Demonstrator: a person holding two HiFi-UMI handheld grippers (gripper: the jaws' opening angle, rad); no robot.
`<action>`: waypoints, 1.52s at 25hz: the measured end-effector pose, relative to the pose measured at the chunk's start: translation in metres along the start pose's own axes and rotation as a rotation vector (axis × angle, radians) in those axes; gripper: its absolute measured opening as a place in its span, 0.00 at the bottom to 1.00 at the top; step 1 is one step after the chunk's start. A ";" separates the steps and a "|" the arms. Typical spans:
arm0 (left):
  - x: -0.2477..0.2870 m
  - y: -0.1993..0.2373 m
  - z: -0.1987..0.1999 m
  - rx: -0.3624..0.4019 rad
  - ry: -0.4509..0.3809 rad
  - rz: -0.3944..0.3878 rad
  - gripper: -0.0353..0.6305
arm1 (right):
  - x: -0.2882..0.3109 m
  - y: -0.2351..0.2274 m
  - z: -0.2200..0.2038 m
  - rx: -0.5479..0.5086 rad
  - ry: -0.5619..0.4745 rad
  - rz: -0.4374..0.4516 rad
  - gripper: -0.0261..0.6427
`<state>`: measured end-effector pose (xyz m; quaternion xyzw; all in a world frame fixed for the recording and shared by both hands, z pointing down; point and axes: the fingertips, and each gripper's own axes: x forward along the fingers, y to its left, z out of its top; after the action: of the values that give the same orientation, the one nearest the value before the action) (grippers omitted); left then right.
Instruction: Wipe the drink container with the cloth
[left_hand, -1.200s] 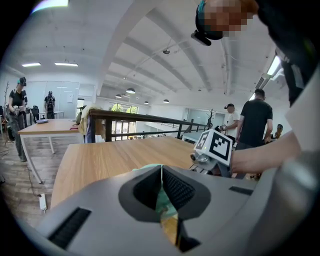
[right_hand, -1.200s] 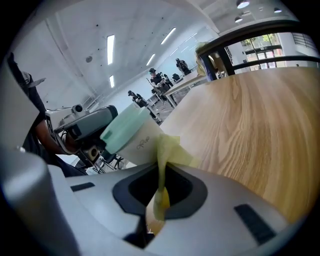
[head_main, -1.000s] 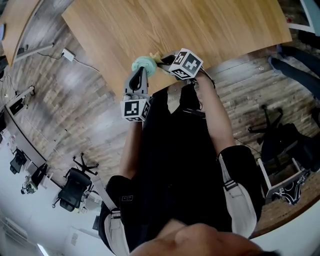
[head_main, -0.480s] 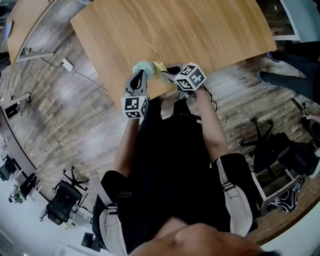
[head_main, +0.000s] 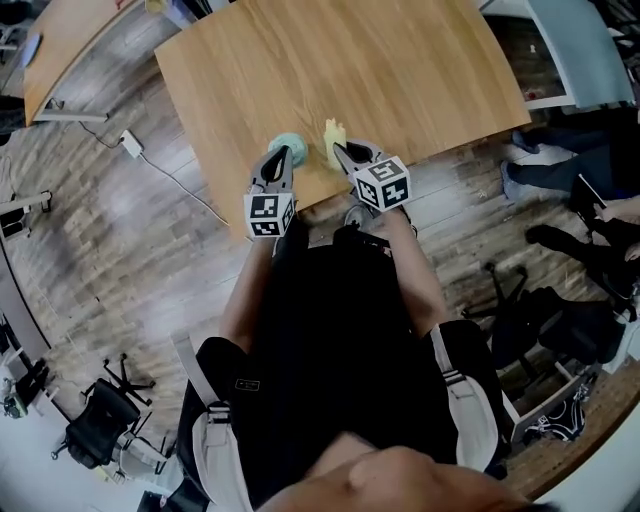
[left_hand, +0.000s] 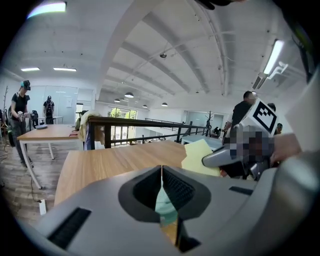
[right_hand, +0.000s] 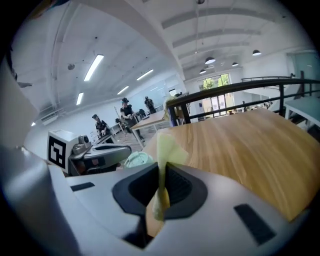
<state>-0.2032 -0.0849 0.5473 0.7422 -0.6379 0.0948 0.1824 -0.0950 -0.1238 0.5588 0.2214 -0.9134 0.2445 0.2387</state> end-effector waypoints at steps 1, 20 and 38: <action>-0.002 0.000 0.006 -0.001 -0.012 -0.004 0.09 | -0.005 0.001 0.007 0.015 -0.031 -0.019 0.10; -0.083 -0.034 0.092 -0.055 -0.205 -0.022 0.09 | -0.094 0.065 0.081 -0.101 -0.389 -0.141 0.10; -0.098 -0.039 0.074 -0.038 -0.211 -0.019 0.09 | -0.105 0.093 0.054 -0.153 -0.453 -0.145 0.10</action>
<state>-0.1884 -0.0200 0.4368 0.7505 -0.6482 0.0021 0.1289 -0.0788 -0.0510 0.4285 0.3168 -0.9411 0.1012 0.0609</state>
